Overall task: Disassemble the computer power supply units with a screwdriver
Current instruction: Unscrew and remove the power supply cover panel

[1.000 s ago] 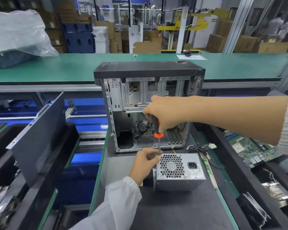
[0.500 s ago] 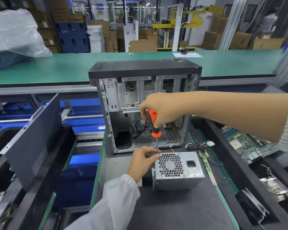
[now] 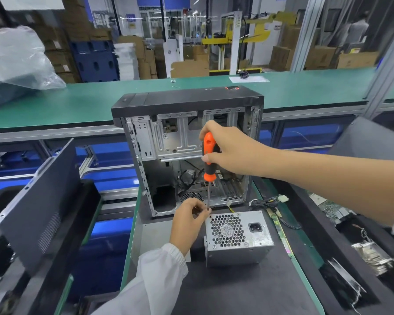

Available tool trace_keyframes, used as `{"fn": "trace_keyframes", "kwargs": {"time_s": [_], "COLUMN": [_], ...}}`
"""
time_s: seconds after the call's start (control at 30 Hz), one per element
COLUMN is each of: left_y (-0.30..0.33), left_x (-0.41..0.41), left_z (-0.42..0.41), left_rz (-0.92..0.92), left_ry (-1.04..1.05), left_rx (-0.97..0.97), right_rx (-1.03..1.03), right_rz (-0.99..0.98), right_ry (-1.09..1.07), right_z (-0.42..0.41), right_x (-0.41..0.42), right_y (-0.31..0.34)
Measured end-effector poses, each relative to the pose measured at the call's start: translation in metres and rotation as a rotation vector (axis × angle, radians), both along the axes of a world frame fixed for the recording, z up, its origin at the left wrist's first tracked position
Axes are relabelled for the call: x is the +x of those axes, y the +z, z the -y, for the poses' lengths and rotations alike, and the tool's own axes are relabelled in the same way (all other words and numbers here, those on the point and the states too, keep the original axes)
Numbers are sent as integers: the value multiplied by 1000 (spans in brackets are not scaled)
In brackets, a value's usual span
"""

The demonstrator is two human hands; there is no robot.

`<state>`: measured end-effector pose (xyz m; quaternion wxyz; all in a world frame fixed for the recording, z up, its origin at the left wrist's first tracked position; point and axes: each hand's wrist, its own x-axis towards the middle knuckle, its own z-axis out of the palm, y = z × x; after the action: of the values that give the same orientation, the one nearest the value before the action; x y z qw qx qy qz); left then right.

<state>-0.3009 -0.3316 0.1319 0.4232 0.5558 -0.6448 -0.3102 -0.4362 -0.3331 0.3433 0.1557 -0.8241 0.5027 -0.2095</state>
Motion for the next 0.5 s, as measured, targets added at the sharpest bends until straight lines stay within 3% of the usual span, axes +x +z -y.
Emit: {"fn": "trace_keyframes", "kwargs": {"time_s": [0.17, 0.27, 0.5], "left_y": [9, 14, 25], "left_x": [-8, -22, -57], "left_z": [-1, -2, -1], "left_rz": [-237, -403, -312], "left_ry": [140, 119, -63], "left_rx": [35, 148, 227], "right_rx": [-27, -47, -123], "right_rz": [97, 147, 188], "right_ry": [-66, -123, -231], "right_z": [-9, -13, -20], "right_x": [-19, -35, -66], "right_y": [-11, -25, -46]}}
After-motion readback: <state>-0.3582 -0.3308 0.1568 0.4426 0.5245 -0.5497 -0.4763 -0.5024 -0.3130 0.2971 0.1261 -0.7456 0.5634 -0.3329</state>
